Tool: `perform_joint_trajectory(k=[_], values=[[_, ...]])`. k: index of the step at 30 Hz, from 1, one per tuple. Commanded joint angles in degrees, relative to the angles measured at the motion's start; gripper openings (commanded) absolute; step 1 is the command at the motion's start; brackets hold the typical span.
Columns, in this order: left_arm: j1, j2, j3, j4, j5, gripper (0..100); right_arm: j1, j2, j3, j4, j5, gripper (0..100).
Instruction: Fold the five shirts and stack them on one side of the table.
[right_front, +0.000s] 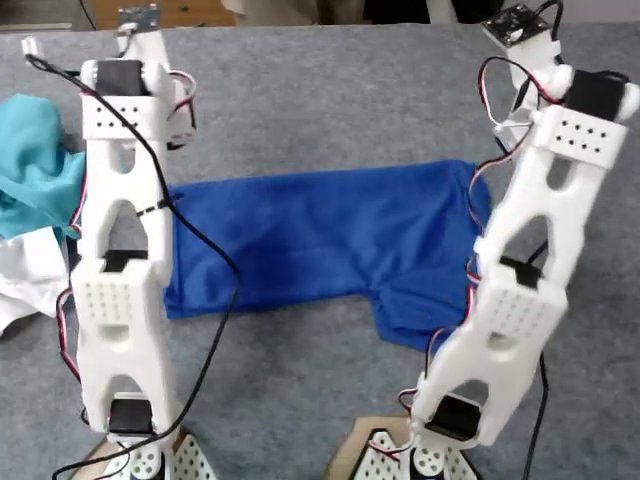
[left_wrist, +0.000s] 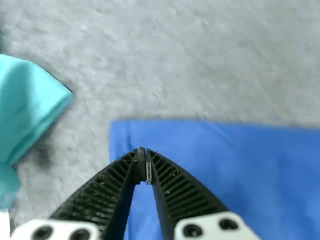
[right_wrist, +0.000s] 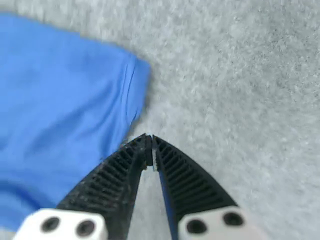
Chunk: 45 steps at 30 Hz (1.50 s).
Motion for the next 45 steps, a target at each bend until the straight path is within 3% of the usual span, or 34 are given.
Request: perform_joint_trajectory(k=[1,5,9,19,26,29,33,39,45], values=[[3.08,-13.14,10.37,0.62,-0.09,2,1.27,-11.65,9.1,1.05,3.34,0.5],[3.6,-22.37,21.27,-0.35,-0.26,2,1.45,-19.12,18.07,0.97,7.12,0.5],[0.79,-30.64,35.34,-6.95,-0.44,2,1.45,-26.77,27.56,0.88,10.73,0.5],[-5.01,-50.59,83.16,-36.22,-5.19,2,0.04,-50.15,71.08,-16.26,18.73,9.4],[-8.35,-55.08,103.56,-58.02,-1.67,2,-4.44,-70.2,106.24,-30.33,25.67,9.4],[-8.35,-55.08,108.66,-62.77,4.13,2,-6.73,-76.35,117.49,-34.11,25.76,9.4],[-8.79,-55.08,111.74,-68.4,4.57,2,-8.48,-84.0,125.76,-35.34,25.58,9.4],[-8.53,-55.16,111.91,-68.66,4.57,2,-8.48,-93.85,132.26,-38.77,25.58,9.4],[-8.44,-55.16,111.82,-69.01,4.57,2,-8.48,-94.37,137.8,-46.24,25.58,9.4]])
